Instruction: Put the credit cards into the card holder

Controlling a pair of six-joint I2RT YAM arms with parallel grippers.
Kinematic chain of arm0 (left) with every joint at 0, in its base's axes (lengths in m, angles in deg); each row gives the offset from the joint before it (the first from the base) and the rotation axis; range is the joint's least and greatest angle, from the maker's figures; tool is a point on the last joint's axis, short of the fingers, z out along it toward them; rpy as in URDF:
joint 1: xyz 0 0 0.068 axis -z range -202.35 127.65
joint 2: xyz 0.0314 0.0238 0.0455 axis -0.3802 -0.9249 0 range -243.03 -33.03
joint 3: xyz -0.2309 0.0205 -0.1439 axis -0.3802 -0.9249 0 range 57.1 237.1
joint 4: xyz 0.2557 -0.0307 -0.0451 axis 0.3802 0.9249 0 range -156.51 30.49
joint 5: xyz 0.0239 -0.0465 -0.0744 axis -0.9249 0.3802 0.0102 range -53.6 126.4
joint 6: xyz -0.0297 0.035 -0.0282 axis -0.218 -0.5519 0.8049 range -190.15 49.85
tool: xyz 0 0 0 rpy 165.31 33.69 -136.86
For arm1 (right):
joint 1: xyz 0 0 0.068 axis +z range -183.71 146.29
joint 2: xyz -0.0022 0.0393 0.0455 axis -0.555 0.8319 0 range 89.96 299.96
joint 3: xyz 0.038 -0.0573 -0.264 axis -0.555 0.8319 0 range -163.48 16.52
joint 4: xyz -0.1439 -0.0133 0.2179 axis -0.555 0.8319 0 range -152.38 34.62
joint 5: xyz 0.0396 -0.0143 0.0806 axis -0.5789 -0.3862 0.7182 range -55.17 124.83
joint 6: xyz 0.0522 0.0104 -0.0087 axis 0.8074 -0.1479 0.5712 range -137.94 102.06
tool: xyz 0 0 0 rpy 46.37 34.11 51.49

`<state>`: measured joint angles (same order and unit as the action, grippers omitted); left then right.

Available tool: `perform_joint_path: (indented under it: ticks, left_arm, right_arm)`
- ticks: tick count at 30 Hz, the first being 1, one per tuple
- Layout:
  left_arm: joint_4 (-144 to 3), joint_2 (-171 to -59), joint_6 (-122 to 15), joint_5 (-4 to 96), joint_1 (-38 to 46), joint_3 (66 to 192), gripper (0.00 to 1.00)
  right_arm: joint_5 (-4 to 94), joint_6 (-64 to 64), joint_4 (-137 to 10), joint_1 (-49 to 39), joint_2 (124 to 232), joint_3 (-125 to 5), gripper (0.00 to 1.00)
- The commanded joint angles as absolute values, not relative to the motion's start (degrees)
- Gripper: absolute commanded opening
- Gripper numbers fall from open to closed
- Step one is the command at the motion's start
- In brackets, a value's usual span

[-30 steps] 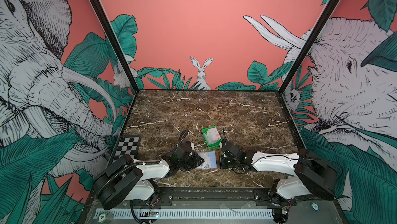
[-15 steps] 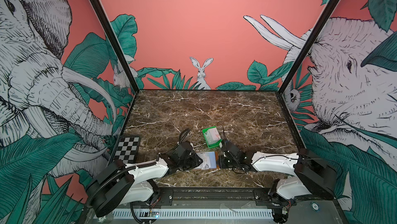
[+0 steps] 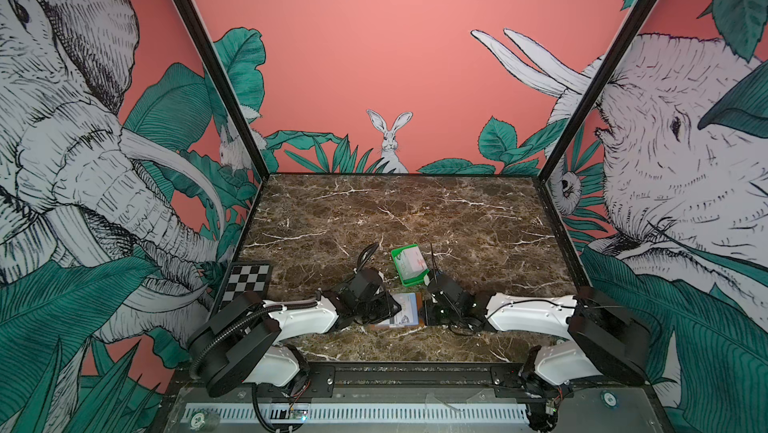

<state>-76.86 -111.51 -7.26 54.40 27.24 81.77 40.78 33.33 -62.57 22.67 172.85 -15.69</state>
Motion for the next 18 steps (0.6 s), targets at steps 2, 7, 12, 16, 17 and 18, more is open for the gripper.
perform_joint_path:
  ticks: [2, 7, 12, 16, 17, 18]
  left_arm:
    - [-74.37, -112.6, -9.15, 54.49, 27.92, 83.45, 0.3]
    - [-73.52, -113.69, -10.1, 54.33, 28.72, 85.07, 0.3]
    - [-72.02, -113.48, -11.09, 53.56, 29.07, 86.01, 0.3]
    - [-71.72, -113.1, -11.8, 53.03, 29.18, 86.28, 0.31]
    - [-71.86, -113.18, -12.05, 53.01, 29.16, 86.46, 0.31]
    - [-71.75, -113.36, -12.25, 53.14, 29.16, 86.62, 0.31]
  right_arm:
    - [38.93, 33.68, -56.68, 23.15, 175.65, -14.59, 0.2]
    - [39.04, 33.59, -56.68, 23.24, 175.83, -14.68, 0.2]
    - [39.03, 33.55, -56.74, 23.3, 175.94, -14.68, 0.19]
    - [39.13, 33.52, -56.82, 23.28, 175.9, -14.64, 0.19]
    - [39.33, 33.36, -57.09, 23.26, 175.92, -14.66, 0.19]
    - [39.55, 33.22, -57.31, 23.35, 176.04, -14.64, 0.19]
